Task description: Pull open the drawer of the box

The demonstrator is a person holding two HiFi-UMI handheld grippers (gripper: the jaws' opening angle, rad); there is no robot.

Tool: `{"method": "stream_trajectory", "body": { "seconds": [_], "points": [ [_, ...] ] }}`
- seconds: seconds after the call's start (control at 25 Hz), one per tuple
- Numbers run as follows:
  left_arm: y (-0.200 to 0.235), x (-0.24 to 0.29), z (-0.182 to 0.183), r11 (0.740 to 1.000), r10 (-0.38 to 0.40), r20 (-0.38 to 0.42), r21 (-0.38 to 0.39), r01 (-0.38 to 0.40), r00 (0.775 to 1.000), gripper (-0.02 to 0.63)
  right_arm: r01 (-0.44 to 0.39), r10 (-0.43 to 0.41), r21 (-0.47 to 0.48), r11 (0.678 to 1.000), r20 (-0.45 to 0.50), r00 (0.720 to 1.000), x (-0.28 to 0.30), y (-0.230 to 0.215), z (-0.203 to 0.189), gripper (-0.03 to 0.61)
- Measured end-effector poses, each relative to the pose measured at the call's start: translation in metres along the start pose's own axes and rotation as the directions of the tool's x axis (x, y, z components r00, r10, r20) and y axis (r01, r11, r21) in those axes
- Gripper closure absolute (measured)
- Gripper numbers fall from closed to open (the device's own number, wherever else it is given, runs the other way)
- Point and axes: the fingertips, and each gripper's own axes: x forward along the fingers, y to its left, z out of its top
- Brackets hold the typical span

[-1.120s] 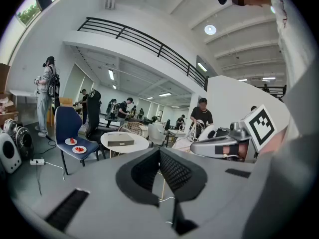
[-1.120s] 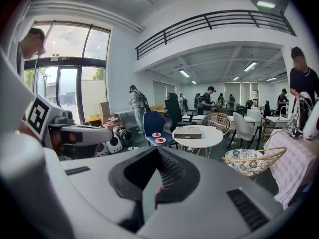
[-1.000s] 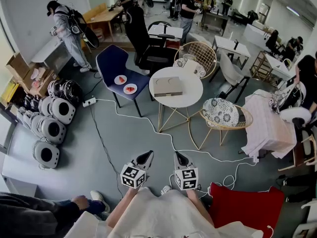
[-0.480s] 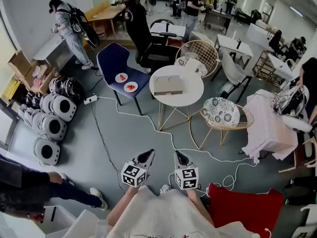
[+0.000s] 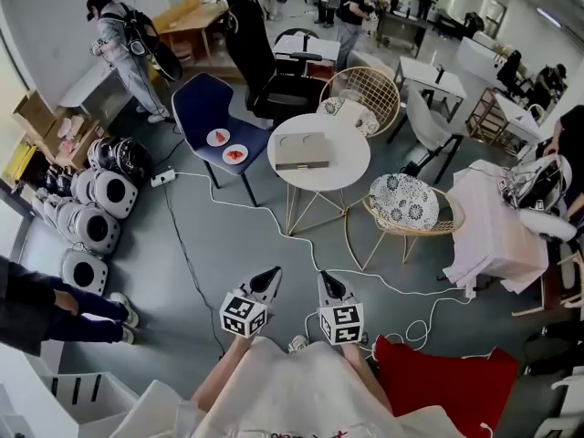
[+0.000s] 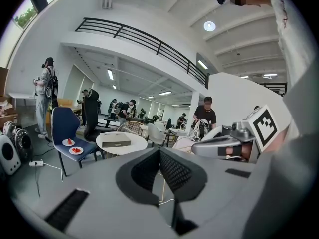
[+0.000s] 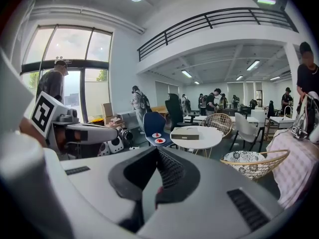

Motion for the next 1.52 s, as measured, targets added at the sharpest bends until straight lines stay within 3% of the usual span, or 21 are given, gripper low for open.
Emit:
{"method": "stream_trajectory", "body": {
  "seconds": [0.32, 0.76, 1.52],
  "points": [
    [-0.006, 0.018, 0.003, 0.999, 0.029, -0.007, 0.024, -0.029, 1.000, 0.603, -0.005, 0.005, 0.007, 1.000, 0.008, 1.000, -0.008, -0.023, -0.006, 0.562],
    [0.001, 0.049, 0.008, 1.000, 0.012, 0.000, 0.026, -0.012, 1.000, 0.603, -0.003, 0.003, -0.004, 1.000, 0.011, 1.000, 0.015, -0.049, 0.003, 0.563],
    [0.117, 0.136, 0.024, 1.000, -0.021, -0.025, -0.016, 0.021, 0.999, 0.603, -0.016, 0.014, -0.029, 0.999, -0.065, 0.998, 0.156, -0.074, 0.036, 0.561]
  ]
}}
